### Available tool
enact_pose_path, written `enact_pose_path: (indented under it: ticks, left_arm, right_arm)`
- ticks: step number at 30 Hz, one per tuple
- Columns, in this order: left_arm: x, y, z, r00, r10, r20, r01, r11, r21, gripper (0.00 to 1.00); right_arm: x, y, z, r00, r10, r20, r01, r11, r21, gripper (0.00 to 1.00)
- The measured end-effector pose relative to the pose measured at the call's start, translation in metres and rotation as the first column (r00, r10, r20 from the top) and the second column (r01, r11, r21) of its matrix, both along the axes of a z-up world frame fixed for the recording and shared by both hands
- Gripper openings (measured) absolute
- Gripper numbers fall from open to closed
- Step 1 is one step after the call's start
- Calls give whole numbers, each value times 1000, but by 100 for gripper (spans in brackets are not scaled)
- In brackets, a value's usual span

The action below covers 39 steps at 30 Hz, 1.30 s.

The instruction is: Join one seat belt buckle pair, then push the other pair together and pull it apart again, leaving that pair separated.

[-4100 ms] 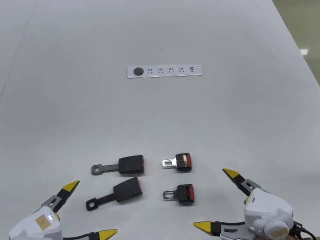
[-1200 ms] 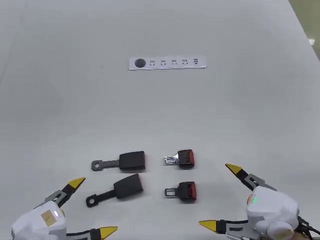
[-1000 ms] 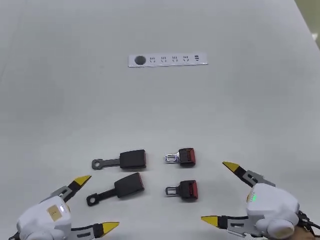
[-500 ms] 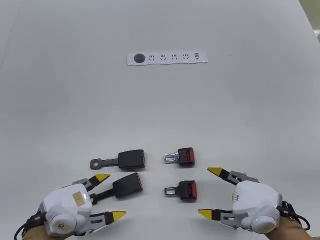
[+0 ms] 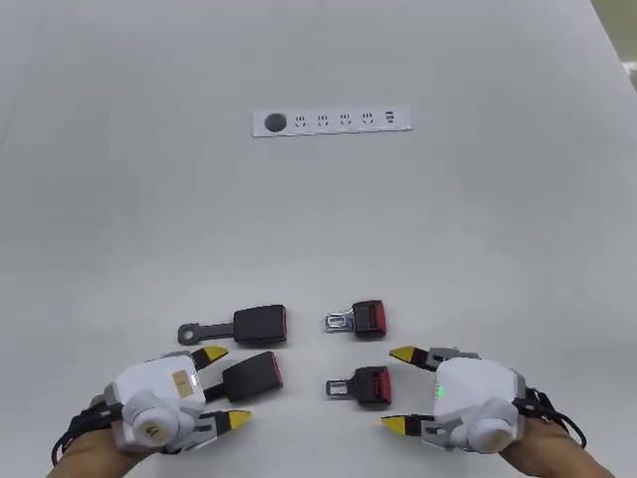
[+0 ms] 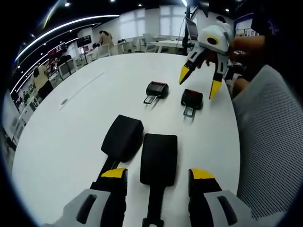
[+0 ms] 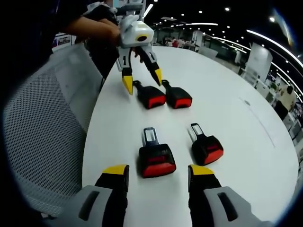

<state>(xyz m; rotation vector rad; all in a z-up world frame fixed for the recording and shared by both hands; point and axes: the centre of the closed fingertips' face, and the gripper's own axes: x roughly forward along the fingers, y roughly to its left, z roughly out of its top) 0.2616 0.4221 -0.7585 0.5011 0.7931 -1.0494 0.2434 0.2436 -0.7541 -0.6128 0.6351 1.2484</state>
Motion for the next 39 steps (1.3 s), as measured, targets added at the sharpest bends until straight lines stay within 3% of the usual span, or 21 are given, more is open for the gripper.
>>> enact_pose_path:
  ticks: [13,22,31,39]
  left_arm:
    - [6,-3,-5,998,-65,-24,65,998,15,40]
    - [0,-3,-12,992,-111,-58,112,994,15,33]
    - [-1,-2,-14,985,-167,-35,168,985,30,33]
    - [-2,-3,-13,977,-209,-36,210,977,33,33]
  right_arm:
    - [0,12,-10,998,54,-29,-55,998,-20,31]
    - [0,12,-10,998,54,-33,-55,998,-29,31]
    - [0,12,-10,998,56,-35,-57,998,-32,30]
    - [1,12,-10,998,47,-39,-49,998,-34,30]
